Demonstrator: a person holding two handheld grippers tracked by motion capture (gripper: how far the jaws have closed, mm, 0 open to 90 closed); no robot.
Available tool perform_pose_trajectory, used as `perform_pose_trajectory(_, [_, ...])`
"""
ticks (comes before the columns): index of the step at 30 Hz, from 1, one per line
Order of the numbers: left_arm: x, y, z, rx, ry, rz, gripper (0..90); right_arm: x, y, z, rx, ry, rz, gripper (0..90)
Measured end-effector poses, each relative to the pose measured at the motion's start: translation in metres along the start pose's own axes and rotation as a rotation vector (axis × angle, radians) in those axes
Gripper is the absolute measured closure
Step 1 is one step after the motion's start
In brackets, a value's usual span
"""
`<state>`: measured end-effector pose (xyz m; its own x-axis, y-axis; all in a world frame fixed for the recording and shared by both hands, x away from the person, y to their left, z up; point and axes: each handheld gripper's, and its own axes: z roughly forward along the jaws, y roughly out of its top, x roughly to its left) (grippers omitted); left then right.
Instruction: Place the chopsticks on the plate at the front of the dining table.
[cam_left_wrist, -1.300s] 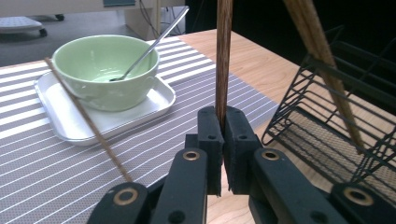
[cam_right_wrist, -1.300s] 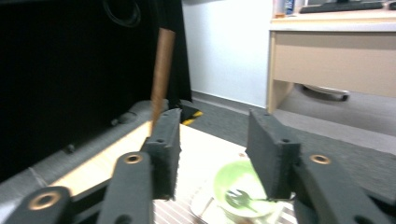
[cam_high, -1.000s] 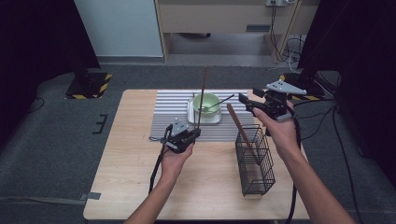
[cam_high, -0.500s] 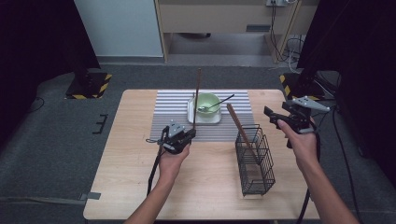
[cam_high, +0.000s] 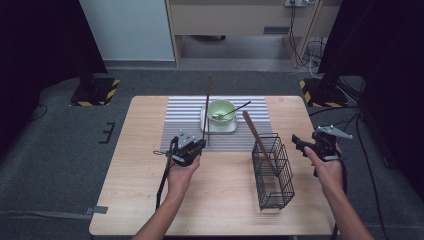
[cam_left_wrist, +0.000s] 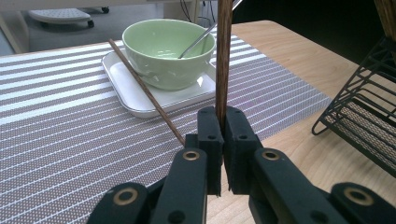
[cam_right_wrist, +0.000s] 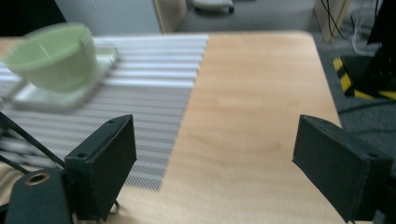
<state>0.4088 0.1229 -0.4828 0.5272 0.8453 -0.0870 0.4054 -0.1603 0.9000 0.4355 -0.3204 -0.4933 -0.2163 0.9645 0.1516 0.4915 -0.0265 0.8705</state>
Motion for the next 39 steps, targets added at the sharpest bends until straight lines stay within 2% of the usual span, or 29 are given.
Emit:
perform_pose_trajectory(3, [0.001,0.001,0.0,0.002,0.01,0.008,86.0,-0.001,-0.014,0.009,0.043,-0.019,0.0,13.1])
perform_pose_trajectory(6, [0.003,0.0,0.0,0.005,0.017,0.001,86.0,0.001,-0.028,0.019,0.101,-0.054,-0.022,13.1])
perform_pose_trajectory(13, [0.008,0.0,-0.001,0.009,0.042,-0.009,85.9,0.004,-0.048,0.033,0.163,-0.097,-0.033,13.3])
perform_pose_trajectory(27, [0.013,-0.001,0.0,0.002,0.084,-0.038,86.0,0.012,-0.059,0.044,0.218,-0.114,-0.054,12.7])
perform_pose_trajectory(34, [0.012,-0.001,0.007,0.001,0.11,-0.064,85.9,0.014,-0.058,0.046,0.229,-0.125,-0.068,11.9])
perform_pose_trajectory(39, [0.01,-0.002,0.015,0.024,0.13,-0.079,85.9,0.015,-0.059,0.046,0.235,-0.127,-0.074,10.5])
